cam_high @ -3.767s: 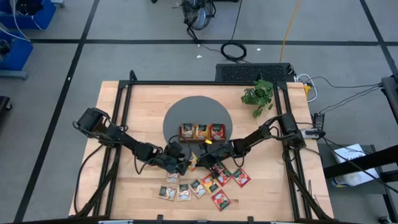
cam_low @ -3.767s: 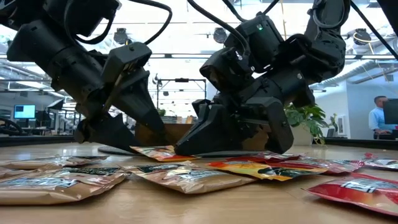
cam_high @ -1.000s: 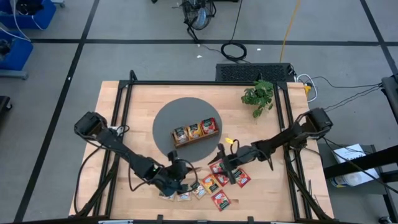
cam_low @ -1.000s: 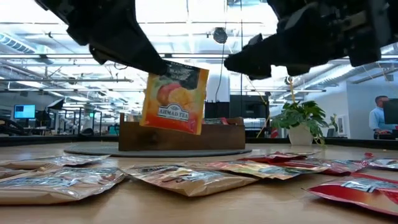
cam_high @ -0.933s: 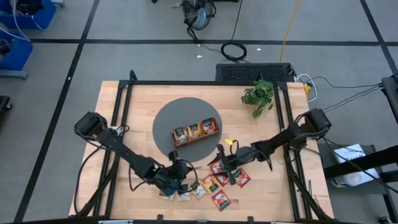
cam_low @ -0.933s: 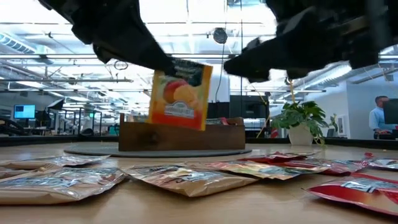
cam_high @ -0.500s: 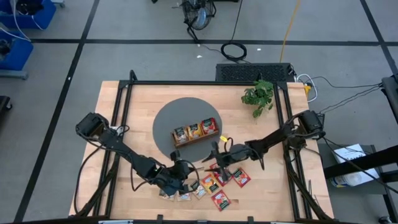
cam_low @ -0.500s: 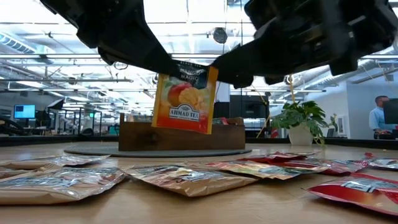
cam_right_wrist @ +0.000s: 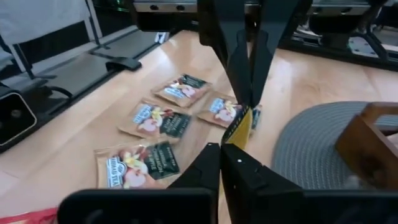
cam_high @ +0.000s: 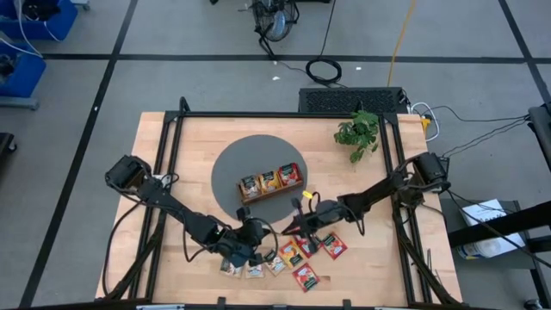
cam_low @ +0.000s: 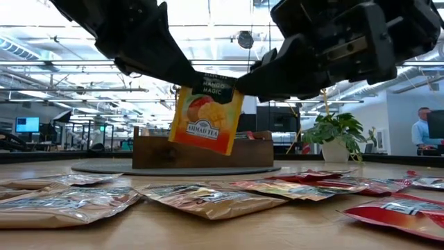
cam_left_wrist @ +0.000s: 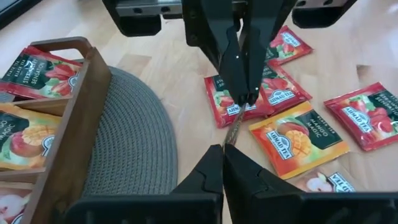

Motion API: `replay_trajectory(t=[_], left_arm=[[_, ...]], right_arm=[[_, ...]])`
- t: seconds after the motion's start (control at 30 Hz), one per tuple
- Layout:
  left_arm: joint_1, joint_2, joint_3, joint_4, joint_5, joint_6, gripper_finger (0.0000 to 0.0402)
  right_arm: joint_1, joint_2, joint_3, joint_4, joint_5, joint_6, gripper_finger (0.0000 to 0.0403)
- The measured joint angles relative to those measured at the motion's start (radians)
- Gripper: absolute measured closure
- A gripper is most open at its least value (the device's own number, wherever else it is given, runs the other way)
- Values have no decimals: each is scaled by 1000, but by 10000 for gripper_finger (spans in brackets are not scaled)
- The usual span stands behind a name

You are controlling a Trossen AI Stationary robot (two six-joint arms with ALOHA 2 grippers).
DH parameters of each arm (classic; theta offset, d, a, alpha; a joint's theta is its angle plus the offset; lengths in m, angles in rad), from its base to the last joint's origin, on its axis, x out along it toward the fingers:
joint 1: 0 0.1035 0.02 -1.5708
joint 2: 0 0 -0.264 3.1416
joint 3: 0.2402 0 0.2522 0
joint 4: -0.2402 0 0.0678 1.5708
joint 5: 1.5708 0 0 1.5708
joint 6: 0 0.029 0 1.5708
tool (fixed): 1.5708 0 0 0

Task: Pick & Place Tea
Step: Put the mango tea sachet into the middle compartment of the wooden organizer

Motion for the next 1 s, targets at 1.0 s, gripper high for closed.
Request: replay_trajectory(t=[1.0], left_arm=[[-153,-95,-125,-462,-171,-682,395]], right_arm=[[-161,-463,-2,-568,239,-245,403]])
